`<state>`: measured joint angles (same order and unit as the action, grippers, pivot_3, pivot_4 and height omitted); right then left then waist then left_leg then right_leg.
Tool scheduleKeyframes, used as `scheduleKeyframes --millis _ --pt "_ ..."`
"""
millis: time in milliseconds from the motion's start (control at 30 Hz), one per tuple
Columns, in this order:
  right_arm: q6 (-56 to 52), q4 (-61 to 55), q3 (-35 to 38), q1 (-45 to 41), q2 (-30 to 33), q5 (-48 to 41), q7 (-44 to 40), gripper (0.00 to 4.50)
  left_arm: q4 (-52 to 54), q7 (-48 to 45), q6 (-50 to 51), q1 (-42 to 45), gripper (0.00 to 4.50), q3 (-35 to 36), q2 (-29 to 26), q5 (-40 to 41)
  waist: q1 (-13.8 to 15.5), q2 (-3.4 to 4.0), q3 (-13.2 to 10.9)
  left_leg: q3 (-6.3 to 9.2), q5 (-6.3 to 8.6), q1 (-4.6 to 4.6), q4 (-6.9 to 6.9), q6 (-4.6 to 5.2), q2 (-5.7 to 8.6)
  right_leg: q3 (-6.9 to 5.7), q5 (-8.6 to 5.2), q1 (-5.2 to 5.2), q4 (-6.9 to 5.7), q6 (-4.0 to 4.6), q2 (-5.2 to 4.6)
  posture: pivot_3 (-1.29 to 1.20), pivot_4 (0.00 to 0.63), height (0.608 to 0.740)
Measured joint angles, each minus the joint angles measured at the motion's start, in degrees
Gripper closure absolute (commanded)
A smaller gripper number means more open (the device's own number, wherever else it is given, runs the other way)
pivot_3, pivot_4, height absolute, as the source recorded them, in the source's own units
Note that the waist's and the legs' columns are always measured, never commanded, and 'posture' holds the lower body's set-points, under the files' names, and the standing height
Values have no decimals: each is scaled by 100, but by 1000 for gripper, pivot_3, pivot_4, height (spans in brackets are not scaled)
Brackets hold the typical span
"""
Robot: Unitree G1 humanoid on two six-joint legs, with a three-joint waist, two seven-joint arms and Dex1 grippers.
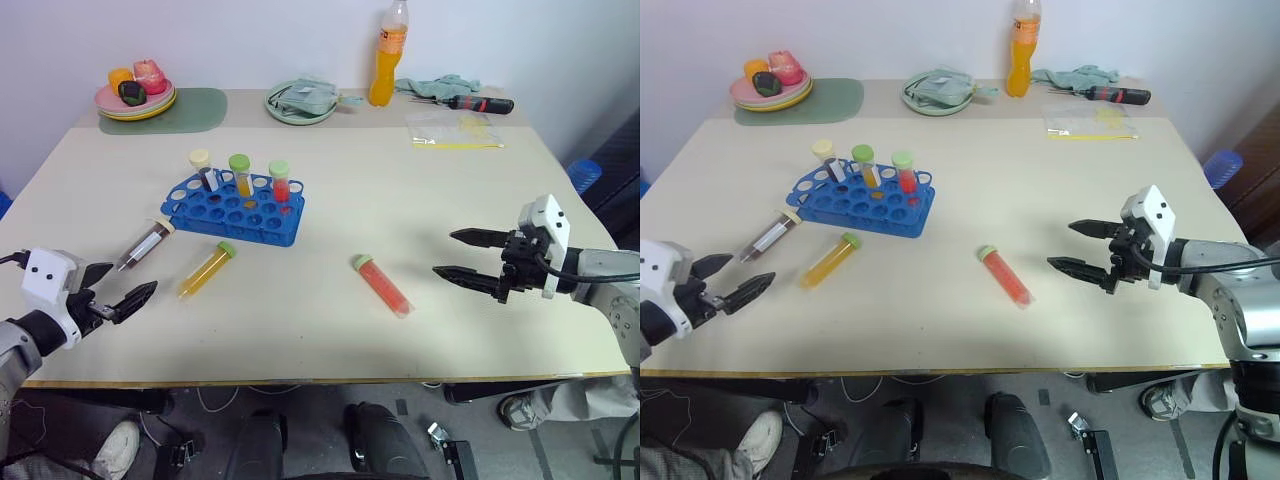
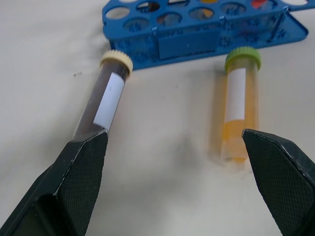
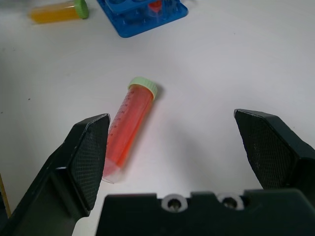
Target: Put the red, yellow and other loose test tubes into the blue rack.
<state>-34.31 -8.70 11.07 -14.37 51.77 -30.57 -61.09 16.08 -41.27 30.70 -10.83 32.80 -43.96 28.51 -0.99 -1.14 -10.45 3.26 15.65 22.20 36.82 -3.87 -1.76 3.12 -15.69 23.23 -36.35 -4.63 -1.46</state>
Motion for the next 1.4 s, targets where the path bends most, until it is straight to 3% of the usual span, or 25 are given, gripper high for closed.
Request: scheduleKeyframes --millis 433,633,867,1033,1167,1267,1400 --pt "-36 -200 -137 24 -132 70 398 0 223 17 -3 -16 17 -73 166 56 4 0 1 1 0 0 1 0 1 0 2 -2 0 -2 2 0 150 740" --pt "-342 -832 -59 499 -156 -113 702 0 307 -124 -6 183 17 -518 200 89 28 -1 1 2 0 0 9 0 1 -1 3 -6 -1 -4 2 0 150 740" --pt "-975 -1512 86 430 -149 -360 1208 0 348 -385 -105 565 17 -1190 173 40 -14 2 3 2 0 -1 10 0 0 0 5 -6 -5 -6 6 0 150 740" --pt "-2737 -2207 -608 -598 -86 -574 2031 0 1029 -935 -365 303 17 -2138 -39 -175 -3 5 3 3 0 0 11 0 -1 2 4 -2 -7 -3 5 0 150 740" --pt "-5251 -1998 -1290 -2410 -754 -896 2935 0 1231 -870 -470 475 17 -2725 139 -341 -12 20 0 5 0 1 17 0 -1 3 13 3 -9 9 5 0 150 740" --pt "-5719 -1756 -1957 -3024 -600 -1364 3447 0 1268 -827 -519 527 17 -2939 293 -381 52 17 3 13 2 15 12 4 -1 -12 12 5 2 9 2 0 150 740" --pt "-5787 -631 -2952 -3622 -554 -2660 4882 0 1146 -740 -531 824 17 -3034 552 -407 14 18 2 1 3 21 20 7 3 -5 13 7 5 6 -3 0 150 740"
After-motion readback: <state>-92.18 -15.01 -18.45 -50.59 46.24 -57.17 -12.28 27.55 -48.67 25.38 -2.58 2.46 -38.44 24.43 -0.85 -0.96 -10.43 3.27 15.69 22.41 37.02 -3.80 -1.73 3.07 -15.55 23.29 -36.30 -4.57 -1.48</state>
